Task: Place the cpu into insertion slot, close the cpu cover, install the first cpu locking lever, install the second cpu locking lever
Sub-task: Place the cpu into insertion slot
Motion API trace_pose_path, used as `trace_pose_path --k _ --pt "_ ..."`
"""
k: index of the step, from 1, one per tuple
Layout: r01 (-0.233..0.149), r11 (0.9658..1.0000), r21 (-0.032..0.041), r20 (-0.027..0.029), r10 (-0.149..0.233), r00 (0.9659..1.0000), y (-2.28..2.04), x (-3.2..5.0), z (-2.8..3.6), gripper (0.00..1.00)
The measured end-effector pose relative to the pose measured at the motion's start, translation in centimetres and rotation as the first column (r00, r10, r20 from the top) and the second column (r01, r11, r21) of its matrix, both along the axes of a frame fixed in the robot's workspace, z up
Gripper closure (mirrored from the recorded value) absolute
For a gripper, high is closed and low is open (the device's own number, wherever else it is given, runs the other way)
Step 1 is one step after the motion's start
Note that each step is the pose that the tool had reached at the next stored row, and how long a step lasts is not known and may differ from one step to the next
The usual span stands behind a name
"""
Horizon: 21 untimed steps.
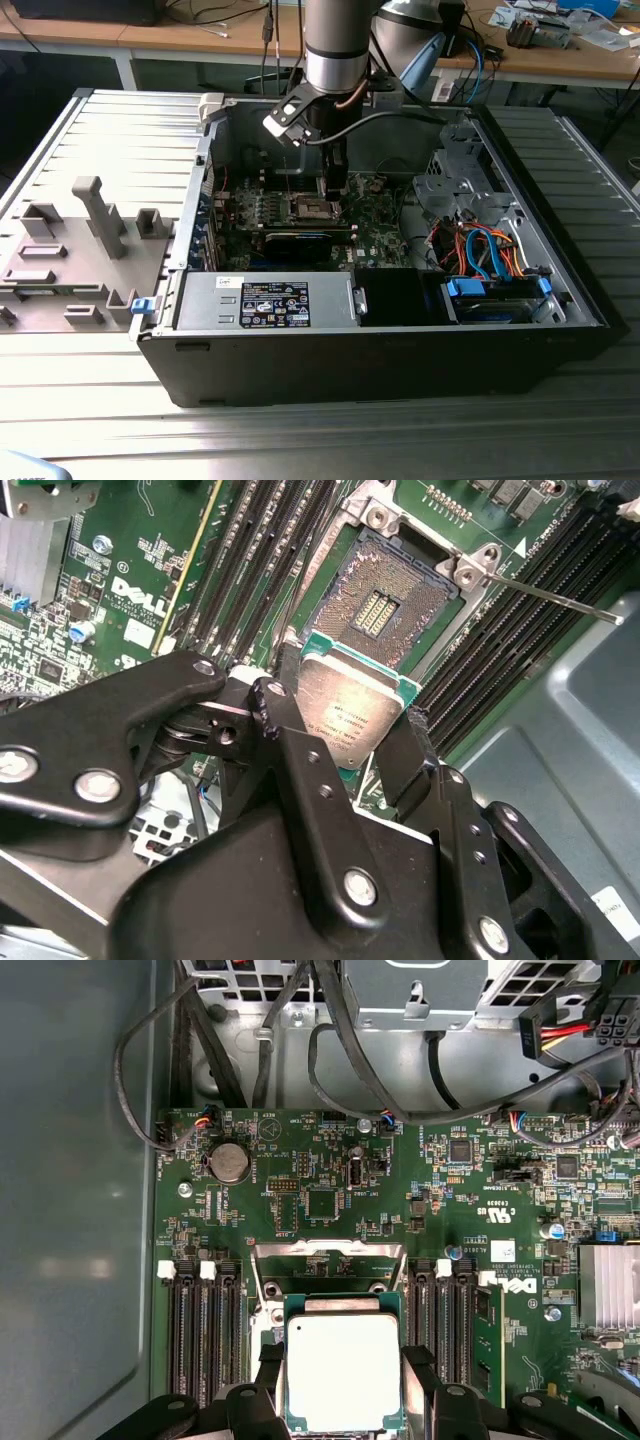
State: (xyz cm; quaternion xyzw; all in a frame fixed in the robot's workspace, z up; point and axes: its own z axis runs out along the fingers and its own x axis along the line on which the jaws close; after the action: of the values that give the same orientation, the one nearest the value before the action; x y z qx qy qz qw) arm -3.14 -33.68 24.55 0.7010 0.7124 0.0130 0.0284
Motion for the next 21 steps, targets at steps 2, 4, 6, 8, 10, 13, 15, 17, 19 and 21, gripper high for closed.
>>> trace_pose_path --k 2,4,6,8,10,13,15,17,19,21 --pt "0.000 1.0000 0.0000 0.0000 0.000 1.0000 0.00 0.00 -0.05 0.45" --pt "0.000 1.0000 0.0000 0.0000 0.000 1.0000 0.00 0.00 -0.08 0.45" --pt "0.000 1.0000 0.0000 0.0000 0.000 1.0000 0.00 0.00 -0.11 0.45" --pt "0.000 1.0000 0.0000 0.0000 0.000 1.0000 0.00 0.00 -0.13 0.45" --pt "0.000 1.0000 0.0000 0.0000 0.000 1.0000 0.00 0.00 -0.19 0.45" --pt "0.000 1.0000 0.0000 0.0000 0.000 1.0000 0.00 0.00 -0.31 0.45" --pt "0.000 1.0000 0.0000 0.0000 0.000 1.0000 0.00 0.00 -0.41 0.45" --pt "0.000 1.0000 0.0001 0.0000 0.000 1.0000 0.00 0.00 -0.45 0.45" --pt "0.000 1.0000 0.0001 0.0000 0.000 1.0000 0.00 0.00 -0.48 0.45" --pt "0.000 1.0000 0.0000 0.0000 0.000 1.0000 0.00 0.00 -0.51 0.45"
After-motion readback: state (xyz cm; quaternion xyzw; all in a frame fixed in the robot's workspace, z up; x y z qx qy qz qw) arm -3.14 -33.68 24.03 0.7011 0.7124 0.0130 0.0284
